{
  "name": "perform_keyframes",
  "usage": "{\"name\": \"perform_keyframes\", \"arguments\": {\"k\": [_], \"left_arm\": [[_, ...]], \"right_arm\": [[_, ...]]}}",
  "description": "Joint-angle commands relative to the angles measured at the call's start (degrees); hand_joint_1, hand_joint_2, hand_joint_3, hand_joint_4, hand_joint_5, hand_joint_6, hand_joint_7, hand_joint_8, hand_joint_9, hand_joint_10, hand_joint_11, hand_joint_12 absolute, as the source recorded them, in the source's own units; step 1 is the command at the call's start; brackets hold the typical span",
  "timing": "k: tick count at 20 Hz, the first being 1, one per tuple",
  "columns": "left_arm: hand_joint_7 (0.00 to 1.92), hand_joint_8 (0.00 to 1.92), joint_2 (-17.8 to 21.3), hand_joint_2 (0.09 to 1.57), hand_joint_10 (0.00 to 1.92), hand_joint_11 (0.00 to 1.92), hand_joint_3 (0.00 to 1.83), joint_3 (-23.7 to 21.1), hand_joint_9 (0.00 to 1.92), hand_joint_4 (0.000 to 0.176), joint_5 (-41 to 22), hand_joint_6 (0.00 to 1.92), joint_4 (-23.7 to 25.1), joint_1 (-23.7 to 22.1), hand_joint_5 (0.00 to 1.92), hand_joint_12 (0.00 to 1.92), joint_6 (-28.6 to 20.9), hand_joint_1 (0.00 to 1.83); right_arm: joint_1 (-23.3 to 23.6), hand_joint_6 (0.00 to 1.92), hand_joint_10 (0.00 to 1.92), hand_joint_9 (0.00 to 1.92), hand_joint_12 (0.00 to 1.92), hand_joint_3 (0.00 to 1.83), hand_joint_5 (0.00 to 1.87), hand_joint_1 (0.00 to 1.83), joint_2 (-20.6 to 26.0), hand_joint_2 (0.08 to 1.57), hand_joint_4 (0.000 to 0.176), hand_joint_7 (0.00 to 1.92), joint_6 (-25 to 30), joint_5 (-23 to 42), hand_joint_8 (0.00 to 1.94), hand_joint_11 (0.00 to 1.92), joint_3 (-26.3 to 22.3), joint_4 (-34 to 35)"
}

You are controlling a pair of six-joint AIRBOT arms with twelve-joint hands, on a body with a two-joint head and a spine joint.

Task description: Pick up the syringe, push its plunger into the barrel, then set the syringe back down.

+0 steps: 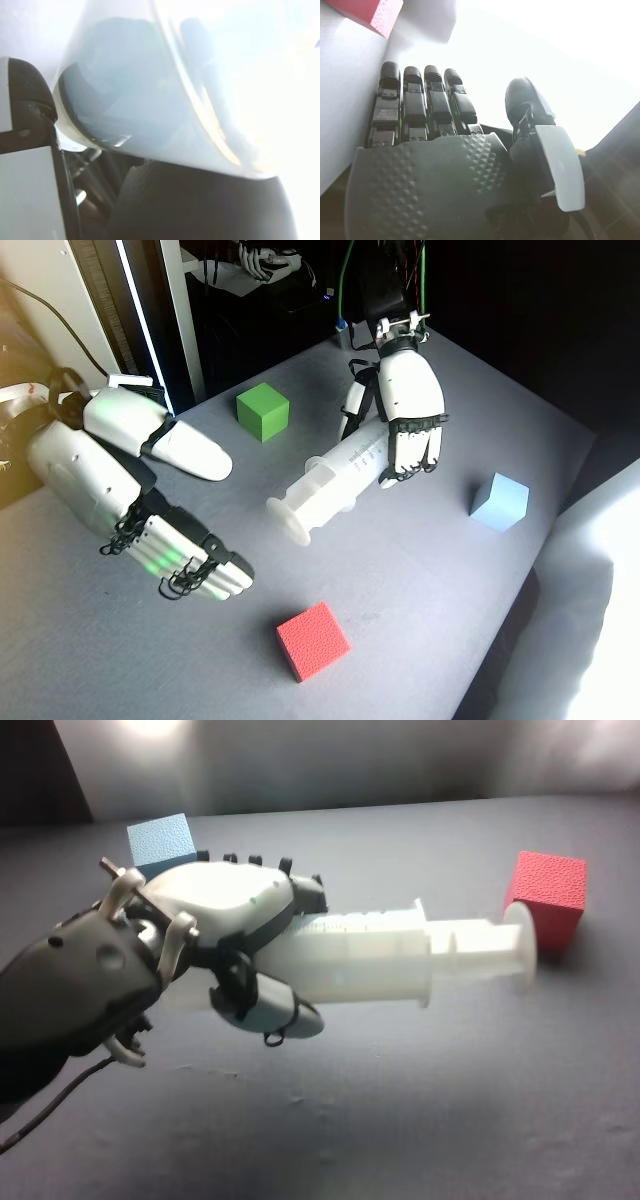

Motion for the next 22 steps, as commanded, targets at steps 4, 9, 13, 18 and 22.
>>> {"name": "perform_keyframes", "arguments": {"k": [4,9,13,18,22], "left_arm": [[0.81,1.45,1.04,1.21,0.94,0.40,0.00,-0.81,0.70,0.000,-3.79,1.06,-0.99,-3.70,0.82,1.24,2.45,1.20],[0.76,1.56,1.78,1.22,1.14,0.33,0.00,-1.09,0.61,0.000,-3.70,1.02,-3.35,-6.14,0.83,1.44,4.18,1.21],[0.77,1.49,2.02,1.21,1.04,0.33,0.00,-1.36,0.63,0.000,-3.70,1.01,-3.54,-6.32,0.87,1.35,4.18,1.20],[0.68,1.54,2.03,1.26,1.60,0.22,0.00,-1.38,0.55,0.000,-3.70,1.20,-3.54,-6.26,0.78,1.46,4.18,1.32],[0.70,1.42,1.96,1.25,1.60,0.25,0.00,-1.32,0.58,0.000,-3.70,1.25,-3.43,-6.27,0.78,1.46,4.18,1.32]], "right_arm": [[1.92,0.00,0.00,0.10,0.33,0.00,0.12,0.00,0.17,1.38,0.000,0.12,4.84,4.13,0.00,0.00,0.05,-2.95],[8.12,0.00,0.00,0.00,0.05,0.00,0.01,0.00,-1.21,1.36,0.000,0.02,9.23,-2.62,0.00,0.00,0.99,0.57],[8.45,0.00,0.00,0.00,0.00,0.00,0.00,0.00,-1.20,1.36,0.000,0.00,12.05,-7.26,0.00,0.00,1.10,-2.71],[7.51,0.00,0.00,0.00,0.00,0.00,0.00,0.00,-1.17,1.35,0.000,0.00,18.99,-10.56,0.00,0.00,2.04,-12.07],[5.90,0.00,0.00,0.00,0.00,0.00,0.00,0.00,-1.06,1.34,0.000,0.00,26.59,-12.87,0.00,0.00,3.44,-21.95]]}}
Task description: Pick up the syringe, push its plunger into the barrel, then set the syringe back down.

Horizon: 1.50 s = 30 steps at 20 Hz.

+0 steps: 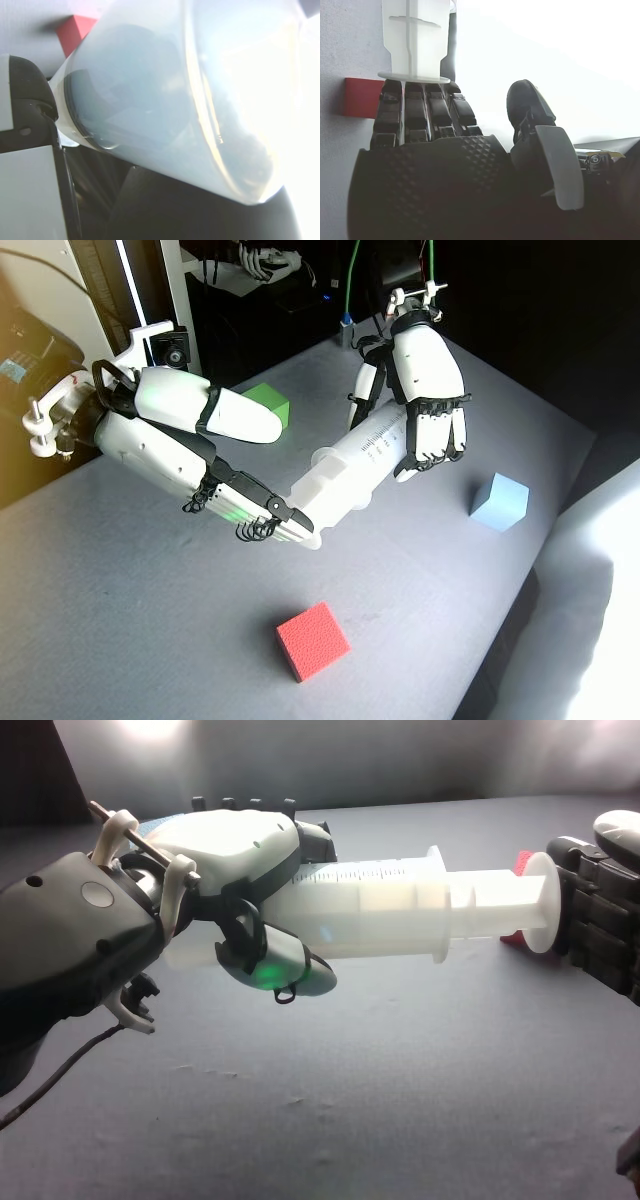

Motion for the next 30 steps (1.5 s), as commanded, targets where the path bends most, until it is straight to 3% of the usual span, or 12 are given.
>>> {"name": "perform_keyframes", "arguments": {"k": [1,4,5,8,9,12,13,16,25,26,28,30], "left_arm": [[0.71,1.45,0.78,1.24,1.57,0.27,0.00,0.01,0.58,0.000,-3.17,1.20,2.86,-0.81,0.79,1.46,-0.71,1.33],[0.68,1.48,0.78,1.27,1.64,0.25,0.00,0.01,0.56,0.000,-3.17,1.30,2.87,-0.81,0.72,1.53,-0.27,1.32],[0.73,1.46,0.78,1.25,1.57,0.33,0.00,0.01,0.59,0.000,-3.17,1.13,2.87,-0.81,0.76,1.53,-0.22,1.30],[0.67,1.58,0.68,1.27,1.64,0.33,0.00,0.02,0.56,0.000,-3.17,1.17,2.87,-0.83,0.72,1.43,-0.06,1.32],[0.72,1.50,0.68,1.24,1.22,0.35,0.00,0.02,0.57,0.000,-3.17,1.17,2.87,-0.83,0.79,1.34,-0.01,1.20],[0.72,1.54,0.68,1.25,1.05,0.34,0.00,0.08,0.60,0.000,-3.17,1.16,2.86,-0.82,0.78,1.34,0.07,1.17],[0.72,1.52,0.68,1.25,1.45,0.32,0.00,0.12,0.59,0.000,-3.17,1.18,2.86,-0.82,0.77,1.35,0.07,1.30],[0.70,1.49,0.68,1.25,1.62,0.30,0.00,0.20,0.57,0.000,-3.17,1.19,2.86,-0.82,0.76,1.45,0.07,1.32],[0.73,1.47,0.70,1.24,1.61,0.35,0.00,0.39,0.60,0.000,-3.18,1.14,2.88,-0.84,0.77,1.46,0.07,1.33],[0.75,1.49,0.69,1.23,1.25,0.35,0.00,0.39,0.58,0.000,-3.18,1.13,2.91,-0.86,0.79,1.42,0.07,1.21],[0.74,1.45,0.65,1.24,1.59,0.37,0.00,0.37,0.61,0.000,-3.18,1.13,3.03,-0.88,0.77,1.46,0.07,1.33],[0.73,1.52,0.67,1.23,1.15,0.35,0.00,0.38,0.58,0.000,-3.17,1.09,3.13,-0.86,0.82,1.41,0.07,1.19]], "right_arm": [[0.33,0.00,0.00,0.00,0.00,0.00,0.00,0.00,0.12,1.34,0.000,0.00,1.35,3.30,0.00,0.00,-0.46,-5.64],[0.26,0.00,0.00,0.00,0.00,0.00,0.00,0.00,0.15,1.34,0.000,0.00,6.40,0.40,0.00,0.00,-0.48,-12.22],[0.27,0.00,0.00,0.00,0.00,0.00,0.00,0.00,0.14,1.33,0.000,0.00,7.87,-0.10,0.00,0.00,-0.47,-13.87],[0.54,0.00,0.00,0.00,0.00,0.00,0.00,0.00,0.11,1.35,0.000,0.00,12.59,-1.48,0.00,0.00,-0.39,-18.68],[0.59,0.00,0.00,0.00,0.00,0.00,0.00,0.00,0.11,1.34,0.000,0.00,15.42,-1.96,0.00,0.00,-0.29,-21.67],[1.27,0.00,0.00,0.00,0.00,0.00,0.00,0.00,0.00,1.34,0.000,0.00,19.25,-4.34,0.00,0.00,-0.31,-24.50],[1.54,0.00,0.00,0.00,0.00,0.00,0.00,0.00,-0.16,1.34,0.000,0.00,19.86,-5.05,0.00,0.00,-0.30,-24.50],[1.95,0.00,0.00,0.00,0.00,0.00,0.00,0.00,-0.76,1.35,0.000,0.00,22.91,-6.14,0.00,0.00,-0.28,-26.77],[2.33,0.00,0.00,0.00,0.00,0.00,0.00,0.00,-0.79,1.35,0.000,0.00,36.34,-6.24,0.00,0.00,0.47,-33.24],[2.62,0.00,0.00,0.00,0.00,0.00,0.00,0.00,-0.89,1.35,0.000,0.00,40.31,-6.25,0.00,0.00,1.20,-35.08],[3.08,0.00,0.00,0.00,0.00,0.00,0.00,0.00,-1.68,1.35,0.000,0.00,41.72,-6.24,0.00,0.00,2.47,-35.23],[3.06,0.00,0.00,0.00,0.00,0.00,0.00,0.00,-1.76,1.35,0.000,0.00,41.96,-5.93,0.00,0.00,2.79,-35.23]]}}
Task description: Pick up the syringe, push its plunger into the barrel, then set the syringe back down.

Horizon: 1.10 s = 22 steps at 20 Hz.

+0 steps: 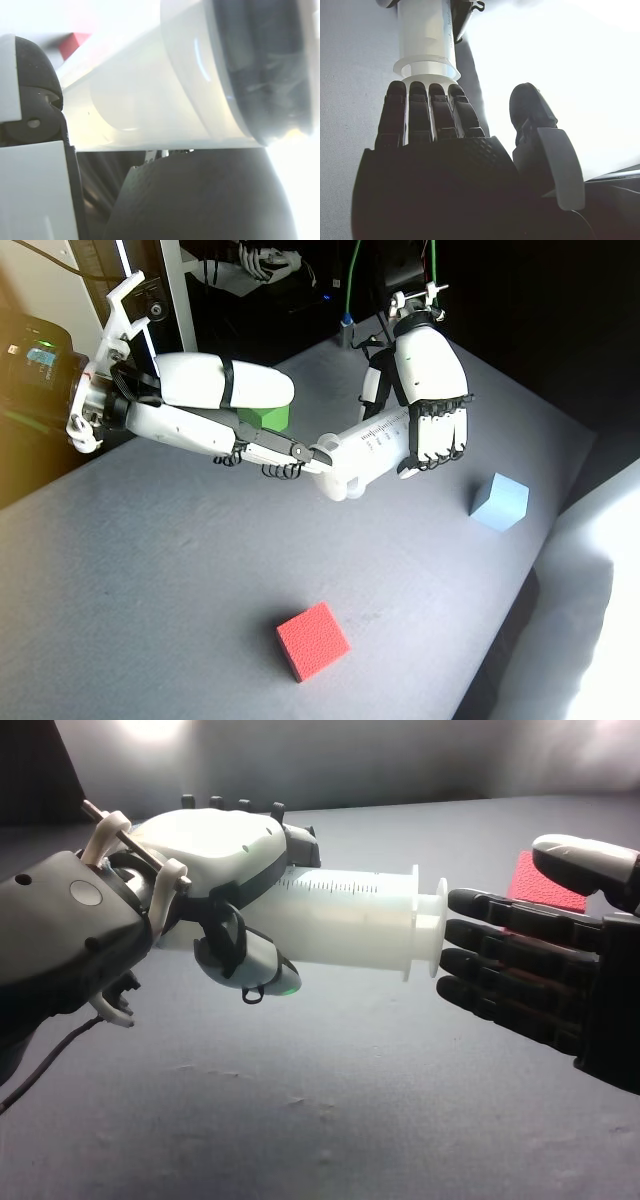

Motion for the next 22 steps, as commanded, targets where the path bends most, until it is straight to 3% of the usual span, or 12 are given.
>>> {"name": "perform_keyframes", "arguments": {"k": [1,2,4,8,13,14,15,16,22], "left_arm": [[0.75,1.45,0.13,1.23,1.49,0.36,0.00,-0.24,0.61,0.000,-3.70,1.11,2.83,-1.05,0.79,1.42,-2.43,1.31],[0.74,1.51,0.16,1.24,1.27,0.34,0.00,-0.24,0.57,0.000,-3.70,1.15,2.87,-1.06,0.78,1.44,-2.43,1.20],[0.73,1.53,0.13,1.24,1.10,0.33,0.00,-0.24,0.58,0.000,-3.70,1.16,2.95,-1.12,0.77,1.38,-2.43,1.17],[0.75,1.50,0.11,1.23,1.05,0.35,0.00,-0.25,0.61,0.000,-3.71,1.12,3.09,-1.16,0.80,1.35,-2.43,1.18],[0.72,1.56,0.11,1.24,1.10,0.32,0.00,-0.25,0.58,0.000,-3.70,1.09,3.38,-0.98,0.81,1.39,-2.42,1.19],[0.73,1.50,0.08,1.25,1.51,0.33,0.00,-0.28,0.59,0.000,-3.70,1.13,3.50,-0.85,0.76,1.41,-2.42,1.30],[0.71,1.54,0.05,1.25,1.30,0.32,0.00,-0.29,0.54,0.000,-3.70,1.16,4.07,-0.51,0.77,1.44,-2.79,1.20],[0.75,1.52,0.01,1.22,1.17,0.36,0.00,-0.27,0.59,0.000,-3.70,1.06,4.98,-0.06,0.83,1.40,-3.58,1.20],[0.75,1.51,-1.02,1.22,1.07,0.33,0.00,0.20,0.60,0.000,-4.61,1.07,11.28,5.32,0.82,1.39,-9.99,1.19]], "right_arm": [[0.65,0.00,0.00,0.00,0.00,0.00,0.00,0.00,-0.37,1.35,0.000,0.00,0.36,6.14,0.00,0.00,-0.85,-3.95],[-0.03,0.00,0.00,0.00,0.00,0.00,0.00,0.00,-0.28,1.36,0.000,0.00,-0.23,9.13,0.00,0.00,-0.85,-5.46],[-3.75,0.00,0.00,0.00,0.00,0.00,0.00,0.00,0.95,1.35,0.000,0.00,-1.71,21.20,0.00,0.00,-0.80,-11.28],[-9.37,0.00,0.00,0.00,0.00,0.00,0.00,0.00,5.12,1.35,0.000,0.00,-9.84,31.24,0.00,0.00,-0.87,-9.45],[-11.87,0.00,0.00,0.00,0.00,0.00,0.00,0.00,5.37,1.36,0.000,0.00,-19.45,35.96,0.00,0.00,0.61,3.22],[-12.20,0.00,0.00,0.00,0.00,0.00,0.00,0.00,5.37,1.36,0.000,0.00,-22.18,36.29,0.00,0.00,0.93,6.82],[-12.62,0.00,0.00,0.00,0.00,0.00,0.00,0.00,5.34,1.36,0.000,0.00,-25.80,36.23,0.00,0.00,1.30,10.95],[-13.05,0.00,0.00,0.00,0.00,0.00,0.00,0.00,5.32,1.36,0.000,0.00,-26.60,36.23,0.00,0.00,1.84,12.19],[-13.74,0.00,0.00,0.00,0.00,0.00,0.00,0.00,3.73,1.36,0.000,0.00,-31.03,37.74,0.00,0.00,3.17,14.60]]}}
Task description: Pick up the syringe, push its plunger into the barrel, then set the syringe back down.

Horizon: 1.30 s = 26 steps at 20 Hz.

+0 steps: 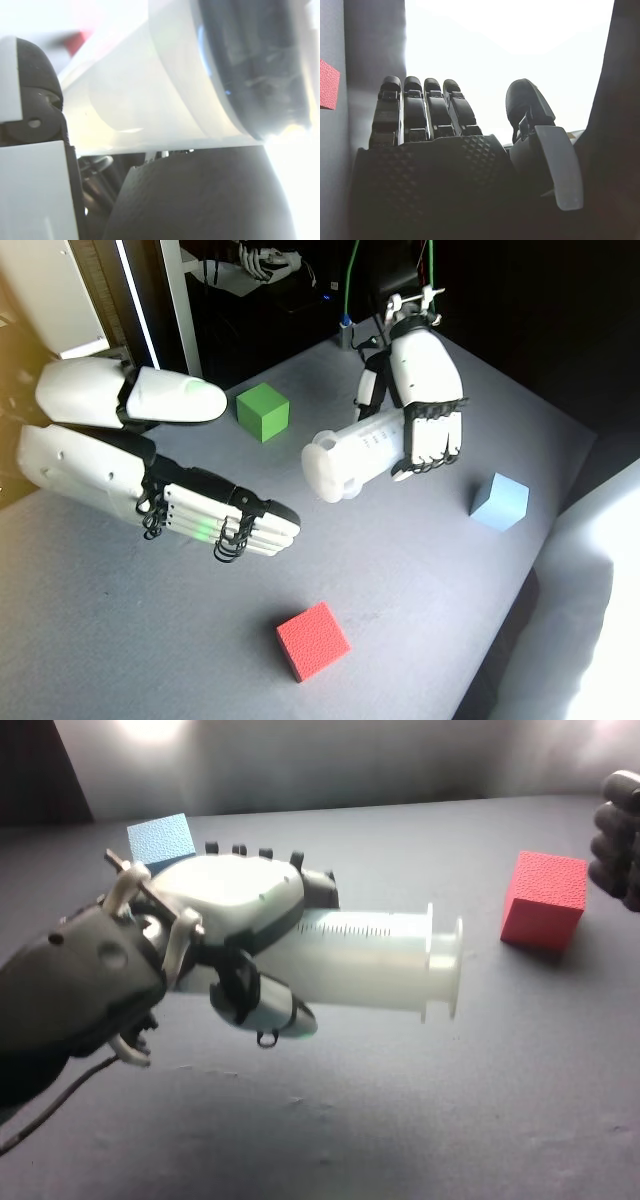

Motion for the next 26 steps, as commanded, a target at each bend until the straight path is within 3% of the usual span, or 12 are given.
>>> {"name": "perform_keyframes", "arguments": {"k": [1,5,12,14,16,18,19,22,23,24,25,26], "left_arm": [[0.77,1.50,0.19,1.21,1.06,0.35,0.00,0.15,0.62,0.000,-5.49,1.02,3.22,0.12,0.85,1.39,-0.92,1.20],[0.72,1.58,-2.03,1.25,1.13,0.31,0.00,1.50,0.56,0.000,-7.20,1.12,7.30,4.21,0.78,1.43,-5.02,1.18],[0.72,1.56,-5.82,1.24,1.12,0.31,0.00,4.84,0.57,0.000,-7.66,1.11,12.58,8.00,0.80,1.44,-9.90,1.18],[0.75,1.53,-6.19,1.23,1.09,0.30,0.00,5.03,0.58,0.000,-7.85,1.10,12.60,8.60,0.80,1.42,-10.04,1.19],[0.70,1.66,-6.41,1.26,1.37,0.32,0.00,5.06,0.52,0.000,-8.26,1.06,12.66,9.10,0.76,1.59,-10.16,1.20],[0.74,1.60,-6.44,1.24,1.14,0.35,0.00,5.01,0.59,0.000,-8.39,1.06,13.04,9.41,0.78,1.38,-10.35,1.21],[0.70,1.64,-6.44,1.28,1.11,0.28,0.00,4.95,0.54,0.000,-8.39,1.24,13.06,9.47,0.67,1.36,-10.35,1.17],[0.70,1.62,-6.48,1.30,0.99,0.20,0.00,4.79,0.46,0.000,-8.40,1.37,13.02,9.49,0.60,1.33,-10.36,1.14],[0.74,1.56,-6.56,1.29,0.88,0.19,0.00,4.74,0.47,0.000,-8.42,1.37,12.88,9.48,0.60,1.29,-10.36,1.15],[0.61,0.87,-6.61,1.25,0.74,0.17,0.00,4.67,0.48,0.000,-8.53,0.66,12.85,9.48,0.54,1.23,-10.36,1.00],[0.65,0.49,-6.62,1.24,0.58,0.16,0.00,4.63,0.51,0.000,-8.58,0.29,12.79,9.48,0.60,1.18,-10.36,0.96],[0.68,0.25,-6.62,1.23,0.46,0.12,0.00,4.58,0.52,0.000,-8.60,0.10,12.72,9.54,0.62,1.16,-10.35,0.94]], "right_arm": [[-0.02,0.00,0.00,0.00,0.00,0.00,0.00,0.00,0.55,1.36,0.000,0.00,0.43,9.23,0.00,0.00,-0.02,-0.56],[-0.33,0.00,0.00,0.00,0.00,0.00,0.00,0.00,0.55,1.35,0.000,0.00,-0.10,9.24,0.00,0.00,-0.10,-0.09],[2.13,0.00,0.00,0.00,0.00,0.00,0.00,0.00,0.24,1.36,0.000,0.00,-15.14,-0.99,0.00,0.00,-0.28,-0.07],[2.77,0.00,0.00,0.00,0.00,0.00,0.00,0.00,-0.08,1.36,0.000,0.00,-16.29,-0.65,0.00,0.00,-0.62,-0.07],[3.51,0.00,0.00,0.00,0.00,0.00,0.00,0.00,-0.14,1.35,0.000,0.00,-19.40,-0.59,0.00,0.00,-1.06,-0.16],[4.69,0.00,0.00,0.00,0.00,0.00,0.00,0.00,-0.15,1.35,0.000,0.00,-23.16,-0.98,0.00,0.00,-1.06,-1.02],[5.28,0.00,0.00,0.00,0.00,0.00,0.00,0.00,-0.19,1.35,0.000,0.00,-24.50,-1.69,0.00,0.00,-1.07,-1.02],[6.40,0.00,0.00,0.00,0.00,0.00,0.00,0.00,-0.43,1.35,0.000,0.00,-31.19,-5.00,0.00,0.00,-1.06,-0.69],[6.24,0.00,0.00,0.00,0.00,0.00,0.00,0.00,-0.43,1.35,0.000,0.00,-33.90,-6.39,0.00,0.00,-1.03,-0.69],[5.93,0.00,0.00,0.00,0.00,0.00,0.00,0.00,-0.43,1.35,0.000,0.00,-34.92,-6.49,0.00,0.00,-1.02,-0.69],[5.64,0.00,0.00,0.00,0.00,0.00,0.00,0.00,-0.43,1.35,0.000,0.00,-34.96,-6.46,0.00,0.00,-1.02,-0.69],[5.06,0.00,0.00,0.00,0.00,0.00,0.00,0.00,-0.42,1.35,0.000,0.00,-34.97,-6.02,0.00,0.00,-1.02,-0.69]]}}
